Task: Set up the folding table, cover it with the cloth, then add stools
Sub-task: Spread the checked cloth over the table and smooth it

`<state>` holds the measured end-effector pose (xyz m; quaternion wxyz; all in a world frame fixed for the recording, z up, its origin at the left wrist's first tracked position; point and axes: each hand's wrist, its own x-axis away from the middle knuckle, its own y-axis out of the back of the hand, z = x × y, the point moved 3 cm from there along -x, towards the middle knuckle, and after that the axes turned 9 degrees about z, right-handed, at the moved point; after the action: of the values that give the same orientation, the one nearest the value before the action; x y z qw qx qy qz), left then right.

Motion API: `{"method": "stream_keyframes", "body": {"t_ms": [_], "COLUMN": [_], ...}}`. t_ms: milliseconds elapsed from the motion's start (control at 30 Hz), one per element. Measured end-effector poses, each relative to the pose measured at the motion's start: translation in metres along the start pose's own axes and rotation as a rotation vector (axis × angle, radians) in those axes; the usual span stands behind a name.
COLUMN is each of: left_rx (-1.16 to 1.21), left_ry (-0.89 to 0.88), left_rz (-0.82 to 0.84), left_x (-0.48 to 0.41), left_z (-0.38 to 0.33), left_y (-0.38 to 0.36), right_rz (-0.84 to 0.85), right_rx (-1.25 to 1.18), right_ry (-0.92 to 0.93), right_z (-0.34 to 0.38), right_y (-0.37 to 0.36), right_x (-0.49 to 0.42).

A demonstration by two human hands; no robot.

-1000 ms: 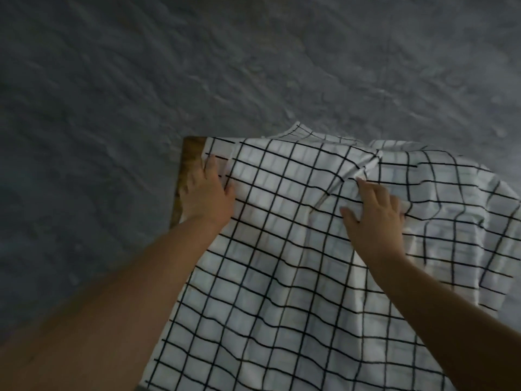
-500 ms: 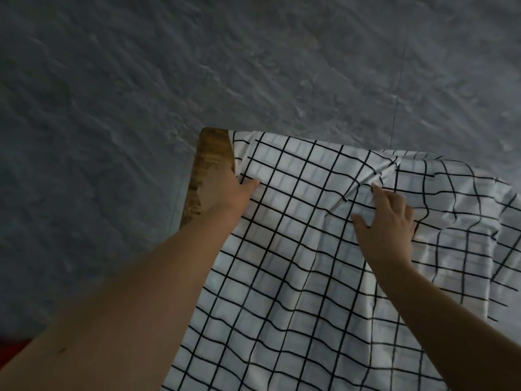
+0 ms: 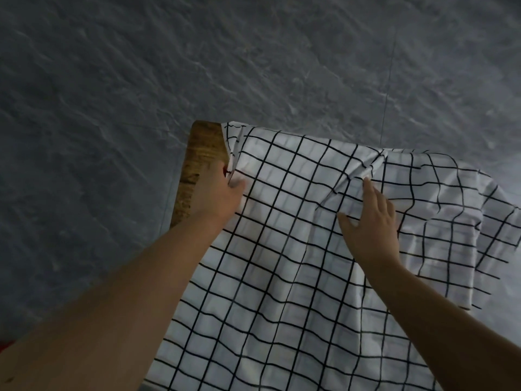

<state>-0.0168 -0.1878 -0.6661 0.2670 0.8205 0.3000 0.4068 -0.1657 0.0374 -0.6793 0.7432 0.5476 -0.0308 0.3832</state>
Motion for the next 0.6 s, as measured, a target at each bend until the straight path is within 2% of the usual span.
{"method": "stream_keyframes", "body": {"t_ms": [133, 267, 433, 600], "left_rx": [0.127, 0.086, 0.123, 0.243], "left_ry": [0.156, 0.176, 0.085, 0.122], "left_rz": [0.173, 0.272, 0.157, 0.026], "left_x": [0.001, 0.000, 0.011, 0.015], "left_z": [-0.003, -0.002, 0.000, 0.027], "left_y": [-0.007, -0.015, -0.011, 0.022], "right_rz": [-0.022, -0.009, -0.016, 0.046], "right_rx": [-0.028, -0.014, -0.031, -0.080], "right_ry": [0.011, 0.028, 0.063, 0.083], "right_z": [0.000, 0.001, 0.002, -0.004], "right_y": [0.001, 0.001, 0.001, 0.000], "right_x": [0.001, 0.002, 0.004, 0.007]}}
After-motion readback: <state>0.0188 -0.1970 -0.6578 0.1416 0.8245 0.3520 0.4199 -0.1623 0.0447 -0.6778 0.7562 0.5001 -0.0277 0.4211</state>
